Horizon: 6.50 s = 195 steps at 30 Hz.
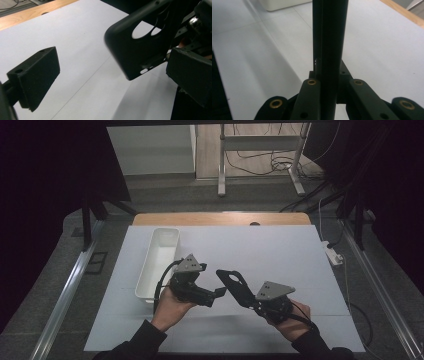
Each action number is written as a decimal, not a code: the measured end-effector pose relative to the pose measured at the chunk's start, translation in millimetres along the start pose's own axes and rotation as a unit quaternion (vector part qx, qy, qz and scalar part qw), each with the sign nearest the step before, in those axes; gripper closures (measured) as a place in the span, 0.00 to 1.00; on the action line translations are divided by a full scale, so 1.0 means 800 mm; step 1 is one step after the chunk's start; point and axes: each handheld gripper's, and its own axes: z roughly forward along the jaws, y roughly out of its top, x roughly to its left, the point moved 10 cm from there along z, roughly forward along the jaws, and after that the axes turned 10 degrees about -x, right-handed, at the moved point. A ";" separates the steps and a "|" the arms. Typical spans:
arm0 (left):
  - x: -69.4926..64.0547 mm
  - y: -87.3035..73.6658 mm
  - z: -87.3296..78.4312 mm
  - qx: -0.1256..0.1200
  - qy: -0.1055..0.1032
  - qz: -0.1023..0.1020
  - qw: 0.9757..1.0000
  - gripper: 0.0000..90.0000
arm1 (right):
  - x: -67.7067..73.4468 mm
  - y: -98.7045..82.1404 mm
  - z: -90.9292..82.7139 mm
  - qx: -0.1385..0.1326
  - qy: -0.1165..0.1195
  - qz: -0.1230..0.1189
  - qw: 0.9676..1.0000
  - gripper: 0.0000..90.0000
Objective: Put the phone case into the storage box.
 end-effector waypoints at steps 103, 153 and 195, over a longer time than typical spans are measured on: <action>0.018 0.019 -0.045 -0.018 -0.045 0.017 0.999 0.92 | -0.007 -0.027 -0.023 0.034 0.027 0.071 0.997 0.02; 0.121 0.061 -0.145 0.007 0.061 0.021 0.998 0.92 | -0.071 -0.099 -0.135 0.025 -0.104 0.157 0.982 0.00; 0.230 0.061 -0.190 0.038 0.139 0.044 0.989 0.92 | -0.075 -0.115 -0.158 0.022 -0.132 0.194 0.972 0.00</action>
